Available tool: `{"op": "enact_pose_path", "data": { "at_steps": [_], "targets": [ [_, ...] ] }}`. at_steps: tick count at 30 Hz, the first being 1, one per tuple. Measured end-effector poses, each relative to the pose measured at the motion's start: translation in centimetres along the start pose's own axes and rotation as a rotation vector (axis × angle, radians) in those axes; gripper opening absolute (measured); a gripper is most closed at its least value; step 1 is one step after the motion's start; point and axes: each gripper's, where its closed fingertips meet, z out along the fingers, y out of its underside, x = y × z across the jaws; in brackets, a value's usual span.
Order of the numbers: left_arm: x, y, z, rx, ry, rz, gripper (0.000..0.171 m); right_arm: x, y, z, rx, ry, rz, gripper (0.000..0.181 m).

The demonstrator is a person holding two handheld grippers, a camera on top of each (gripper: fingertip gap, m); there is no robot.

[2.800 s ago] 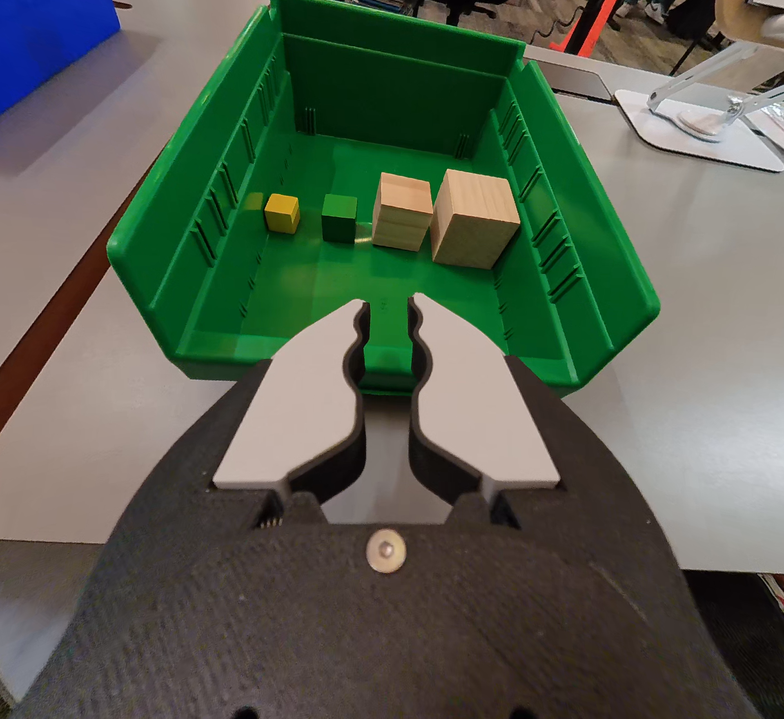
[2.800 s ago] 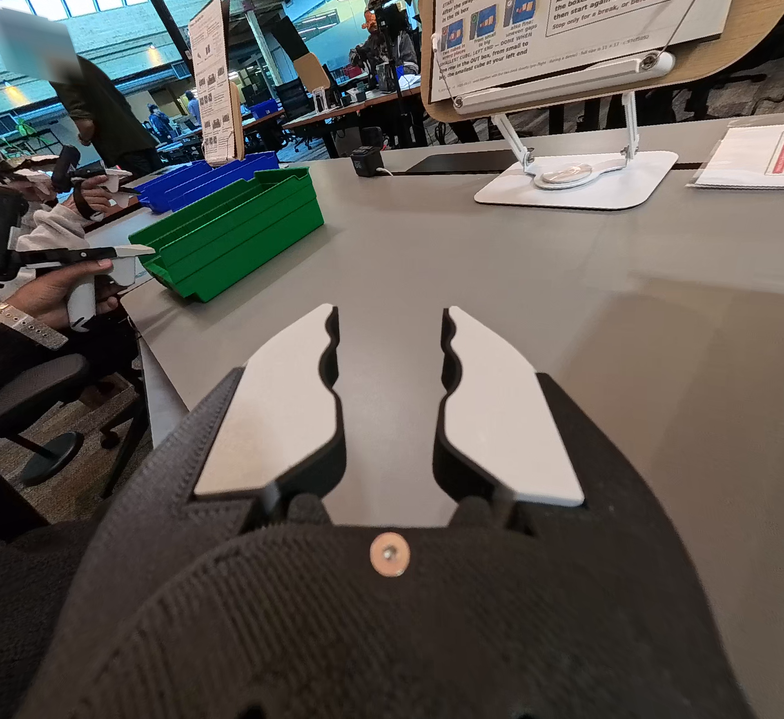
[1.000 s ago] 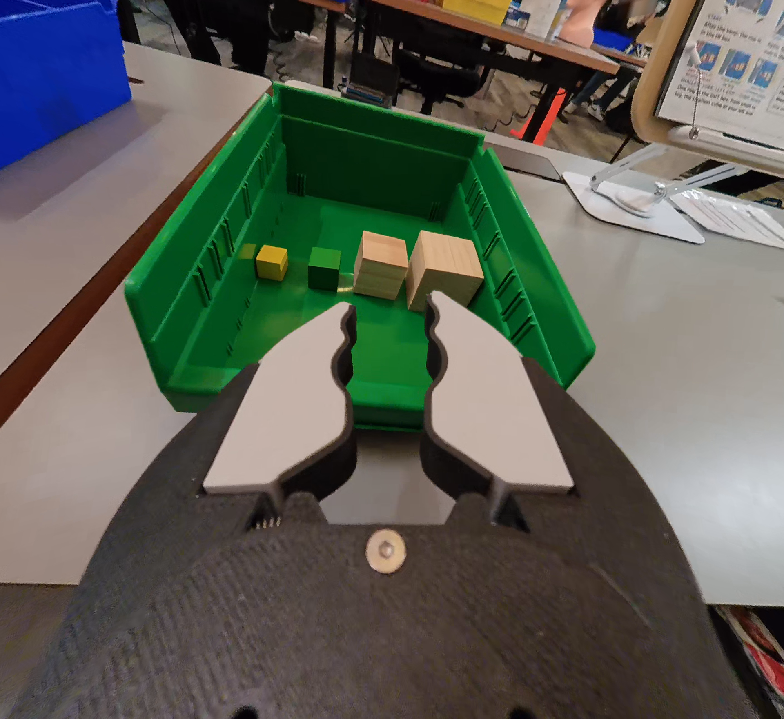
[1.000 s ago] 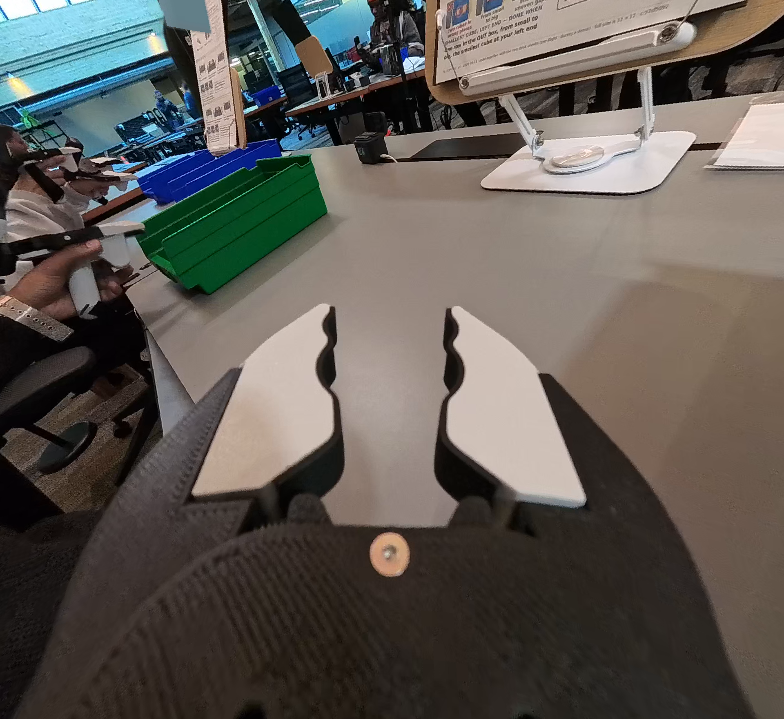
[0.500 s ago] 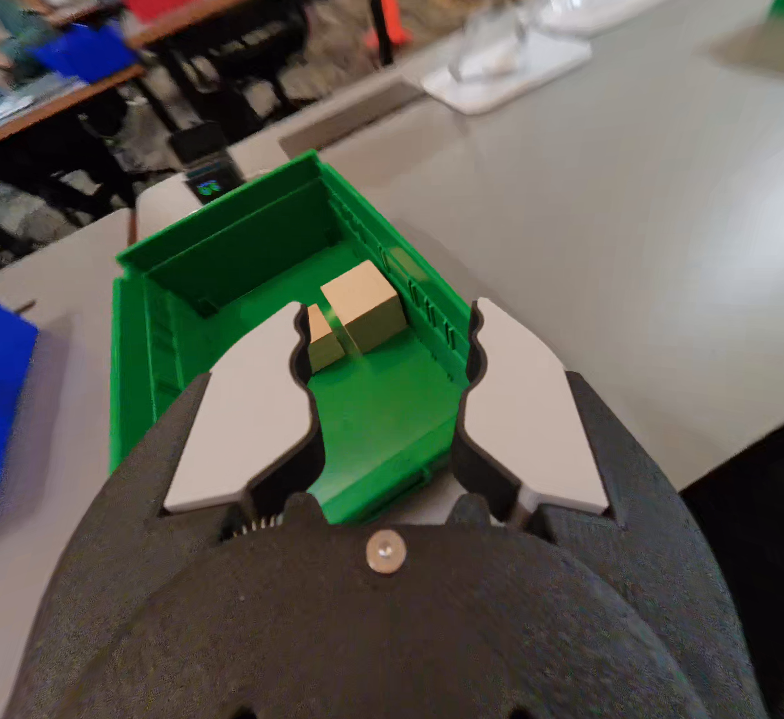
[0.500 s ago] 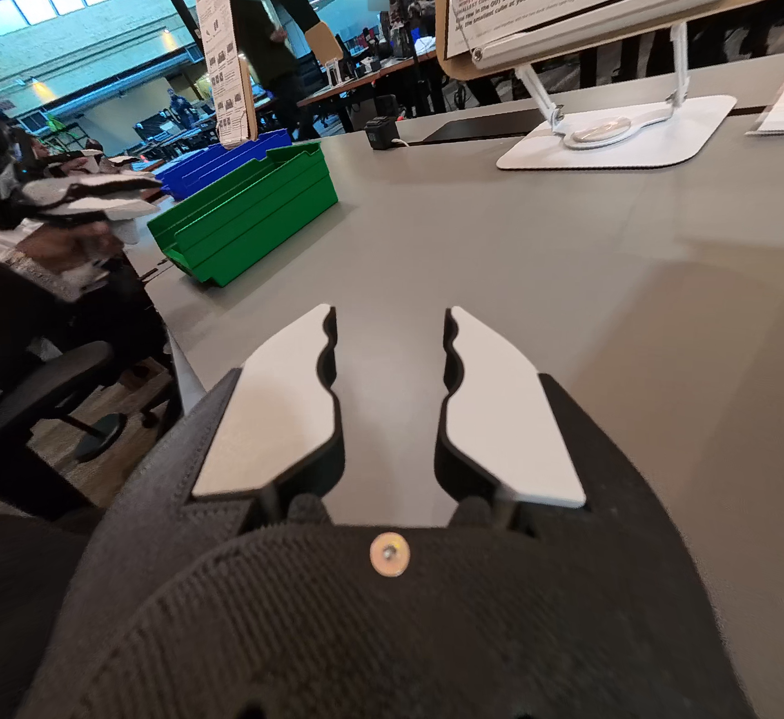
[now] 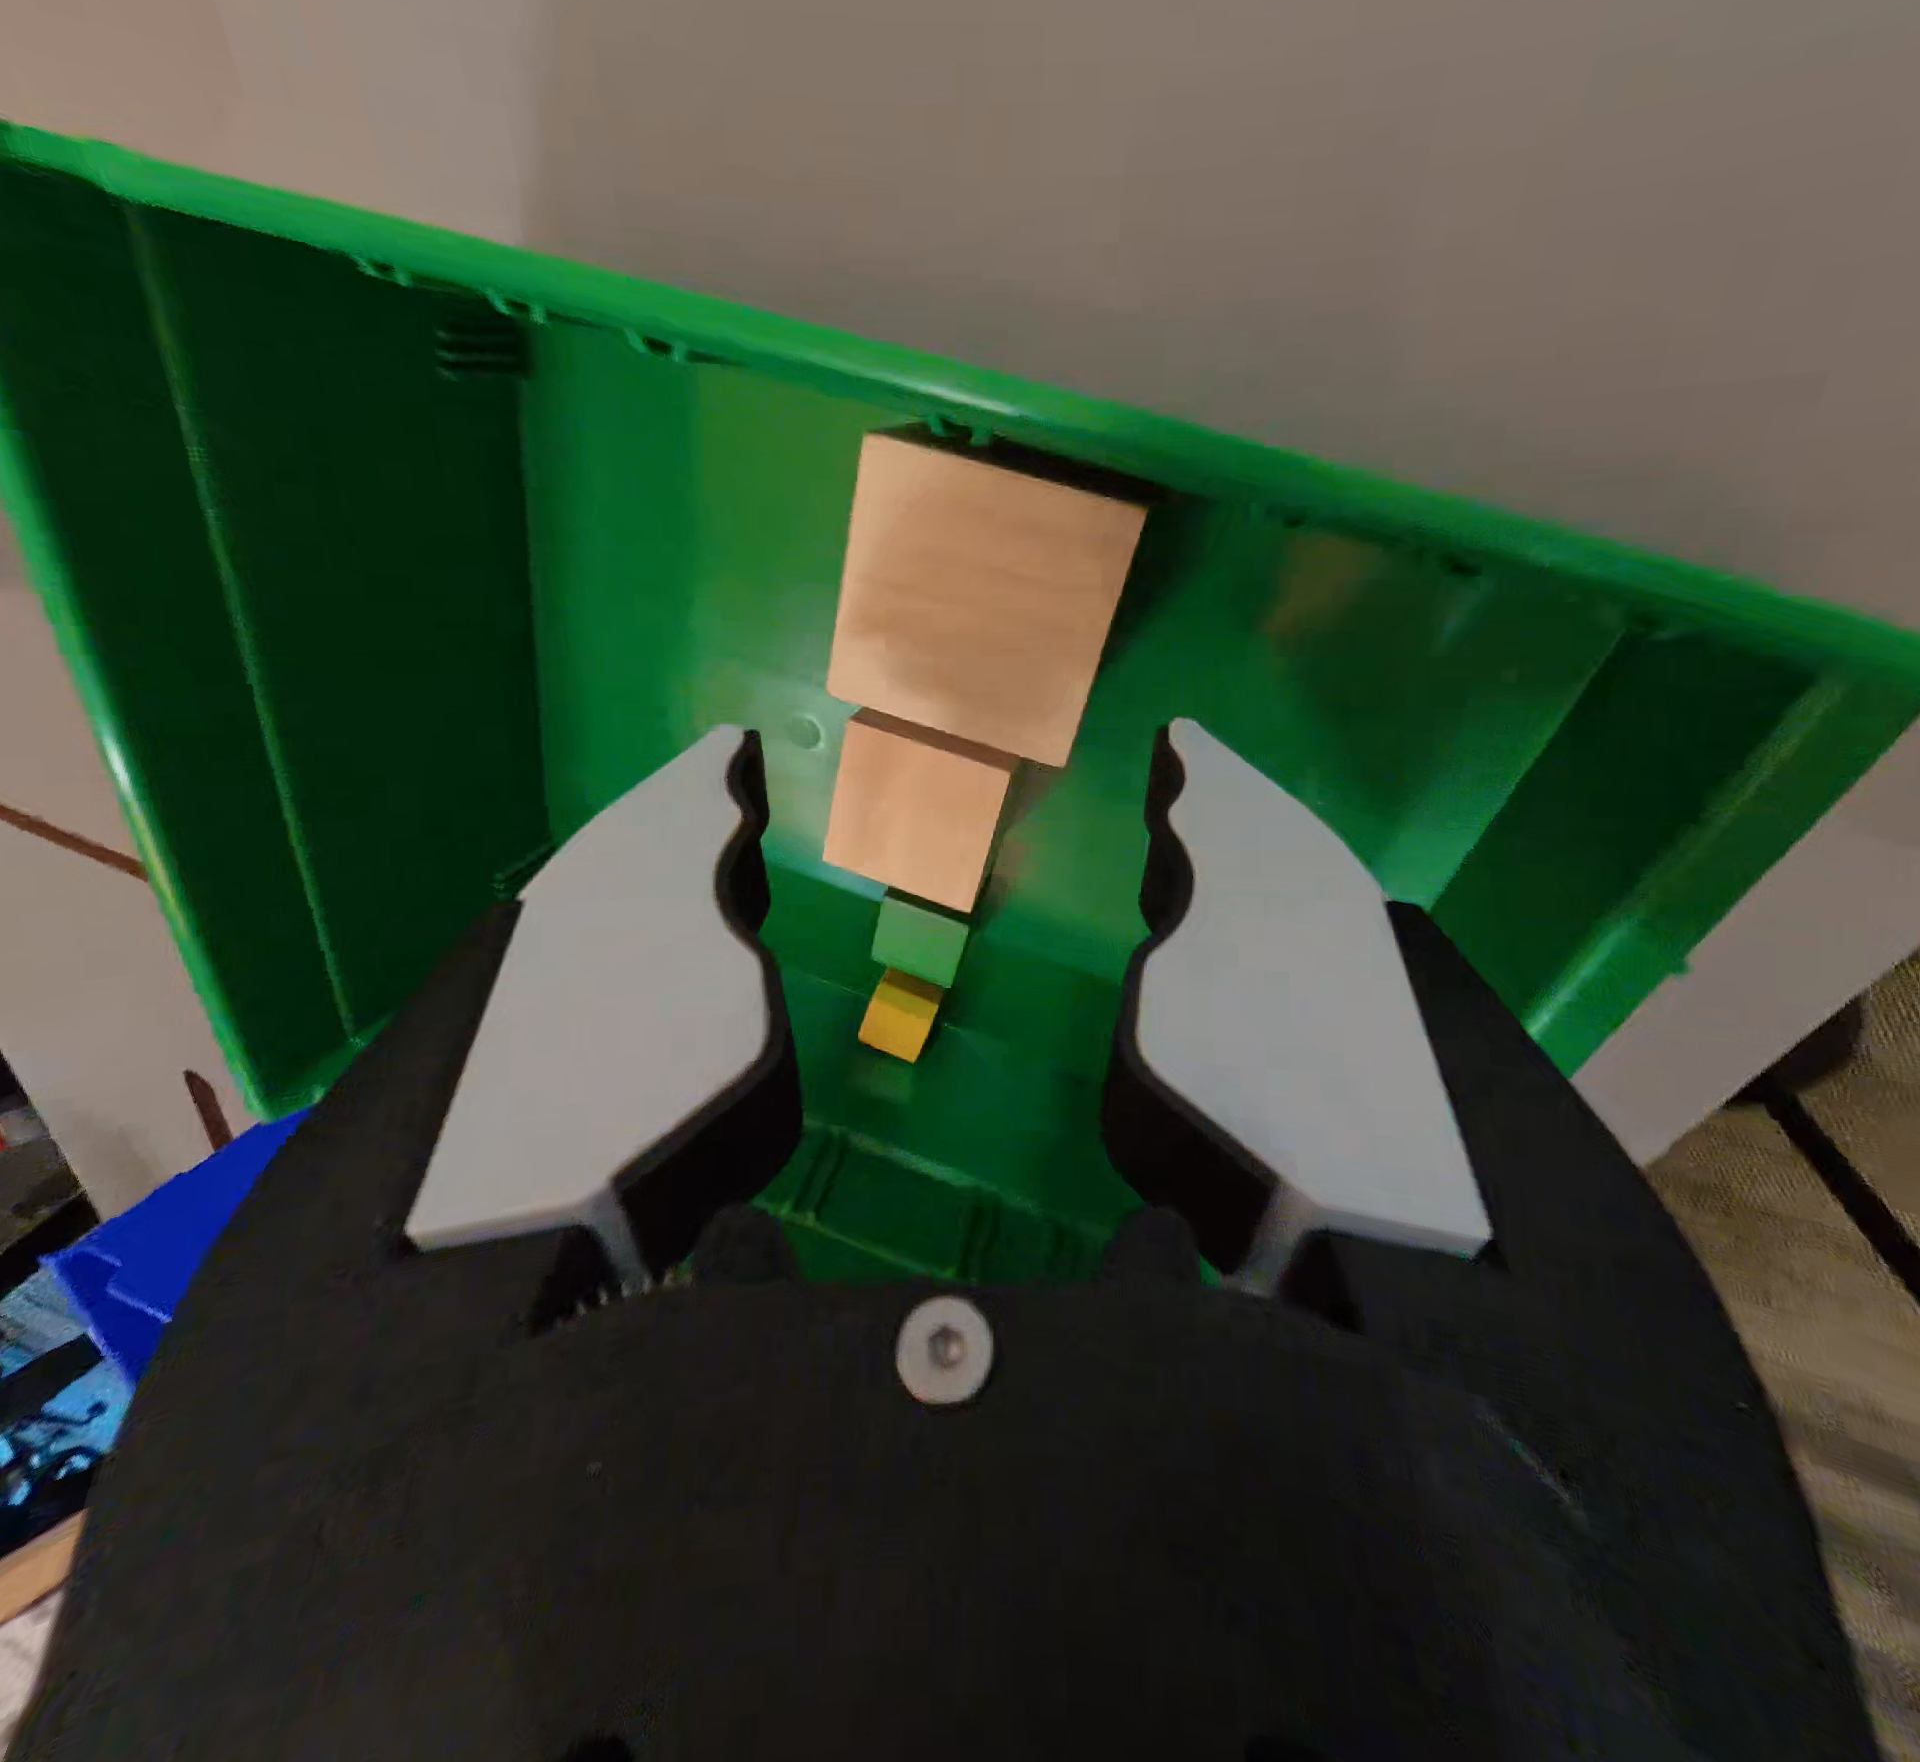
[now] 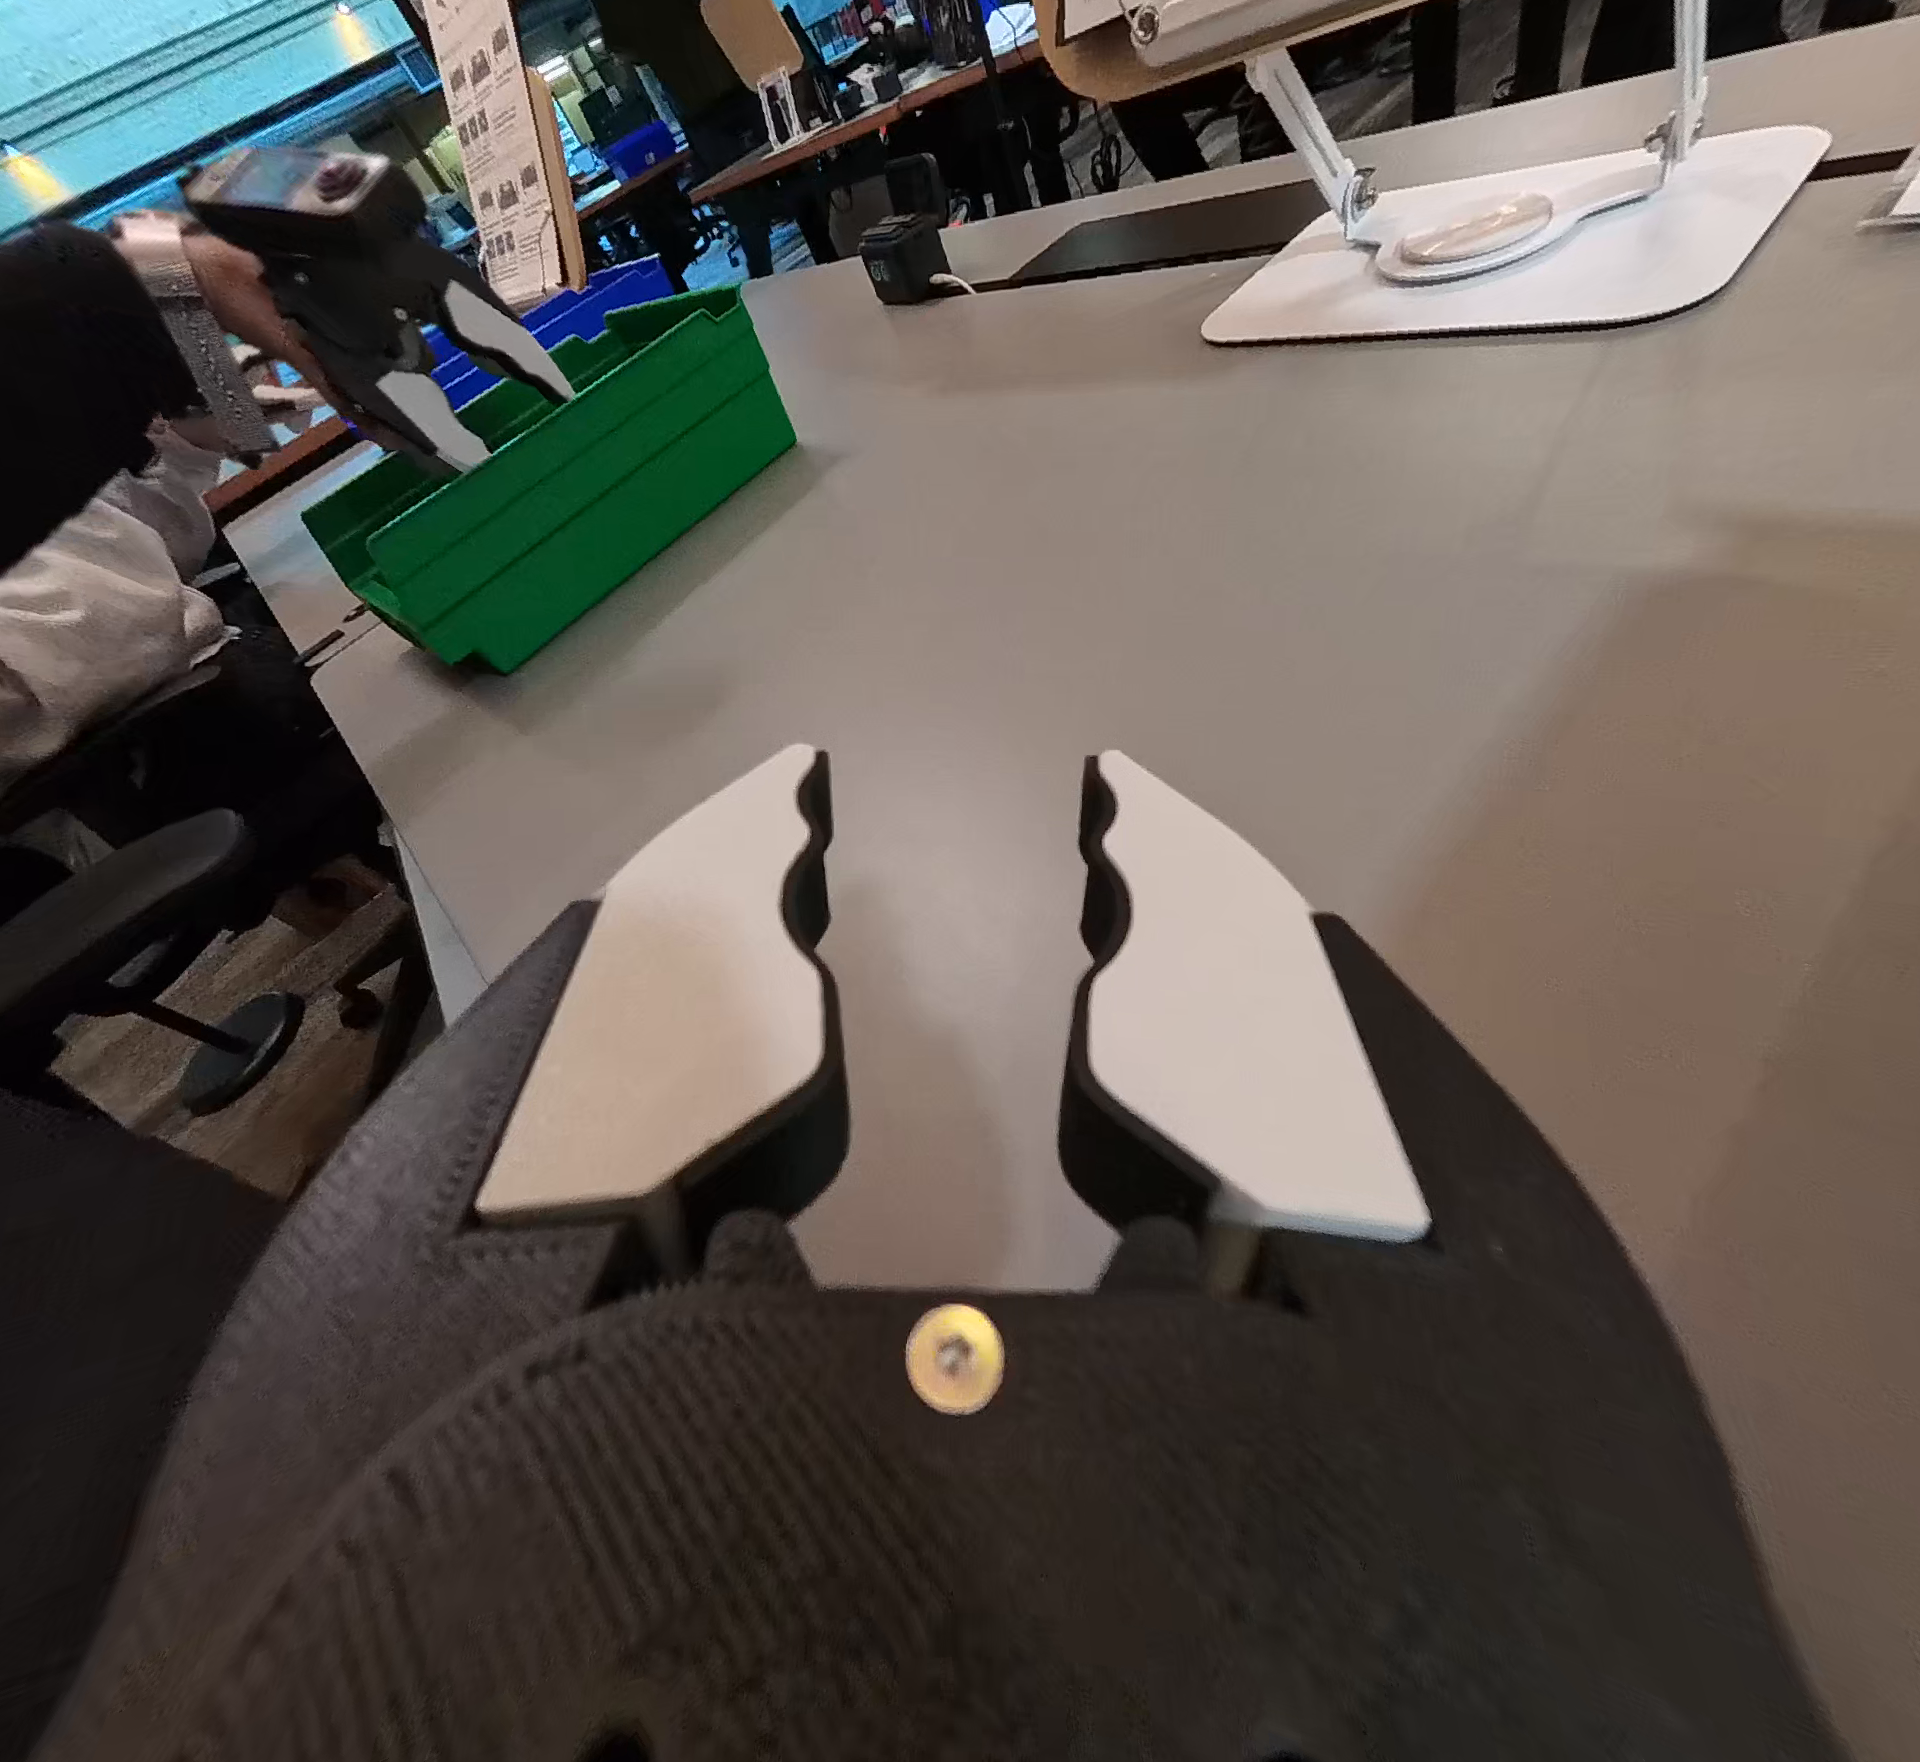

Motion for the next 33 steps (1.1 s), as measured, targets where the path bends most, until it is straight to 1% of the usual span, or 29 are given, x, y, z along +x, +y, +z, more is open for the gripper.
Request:
{"op": "enact_pose_path", "data": {
  "at_steps": [3,5,7,10,12,16,20,33],
  "targets": [
    [0.1,-0.6,0.0,0.003,0.063,0.026,0.070,0.4,0.4,0.3,-0.017,0.009,-0.019,0.045],
    [0.0,-0.8,0.4,-0.020,0.065,0.069,0.070,0.7,0.8,0.5,-0.037,0.011,-0.005,0.045],
    [0.2,-1.0,1.3,-0.045,0.061,0.106,0.071,0.8,1.0,0.5,-0.042,0.005,0.014,0.046],
    [0.9,-1.2,2.8,-0.072,0.065,0.115,0.072,1.0,1.0,0.6,-0.038,0.007,0.024,0.045],
    [0.9,-0.9,3.6,-0.095,0.042,0.116,0.073,1.1,1.0,0.6,-0.036,0.004,0.037,0.045],
    [1.0,-1.2,3.8,-0.063,0.046,0.073,0.073,1.0,0.8,0.7,-0.028,-0.009,0.057,0.045],
    [0.8,-1.1,4.3,-0.064,0.013,0.086,0.072,0.8,0.8,1.0,-0.031,-0.020,0.056,0.045],
    [0.8,-1.1,5.0,-0.047,0.019,0.048,0.071,1.0,0.4,1.0,-0.014,-0.029,0.096,0.044]
  ]
}}
